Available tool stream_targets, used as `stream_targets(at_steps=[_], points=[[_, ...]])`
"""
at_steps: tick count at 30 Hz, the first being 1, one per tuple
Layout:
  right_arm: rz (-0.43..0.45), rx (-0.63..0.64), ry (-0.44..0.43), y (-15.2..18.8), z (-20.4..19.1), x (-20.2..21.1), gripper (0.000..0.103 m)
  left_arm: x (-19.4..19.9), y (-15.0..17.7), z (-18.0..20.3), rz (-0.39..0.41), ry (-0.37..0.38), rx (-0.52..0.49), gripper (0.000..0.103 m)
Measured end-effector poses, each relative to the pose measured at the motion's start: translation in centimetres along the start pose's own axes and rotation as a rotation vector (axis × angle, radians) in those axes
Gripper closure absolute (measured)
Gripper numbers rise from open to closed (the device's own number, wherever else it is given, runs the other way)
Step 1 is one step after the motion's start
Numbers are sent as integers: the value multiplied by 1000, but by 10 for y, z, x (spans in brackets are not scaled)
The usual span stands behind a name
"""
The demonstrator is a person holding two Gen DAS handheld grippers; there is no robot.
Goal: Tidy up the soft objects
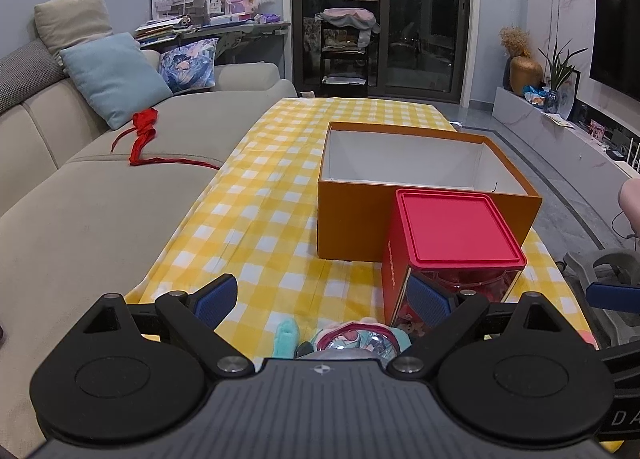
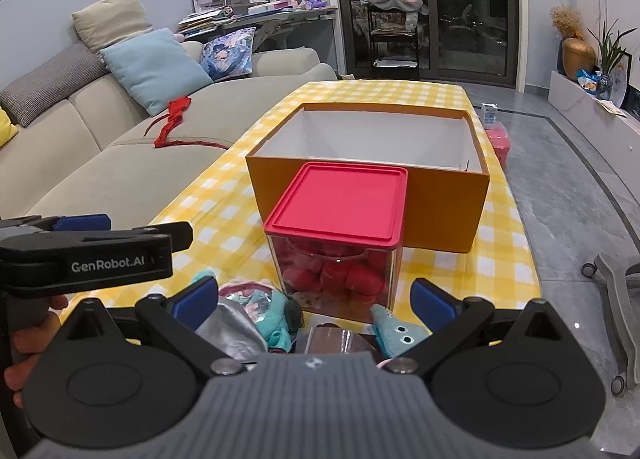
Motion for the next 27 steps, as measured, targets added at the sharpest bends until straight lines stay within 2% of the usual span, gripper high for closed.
stream_targets(at_steps=[23, 27], points=[[-20, -1, -3, 2, 1, -2, 3, -1, 1, 2, -9, 8, -1, 0], [-42, 10, 40, 4, 7, -5, 3, -2, 3, 4, -23, 8, -27, 0]])
Point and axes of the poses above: each gripper's, at about its wrist camera, not at the fingertips, and x roughly against the way its jaws point, z to its right, y to its underside, the point moved 3 cm from there along -x, roughly the way its jaws point, and after that the axes turned 14 degrees about -y, right-handed, at the moved point
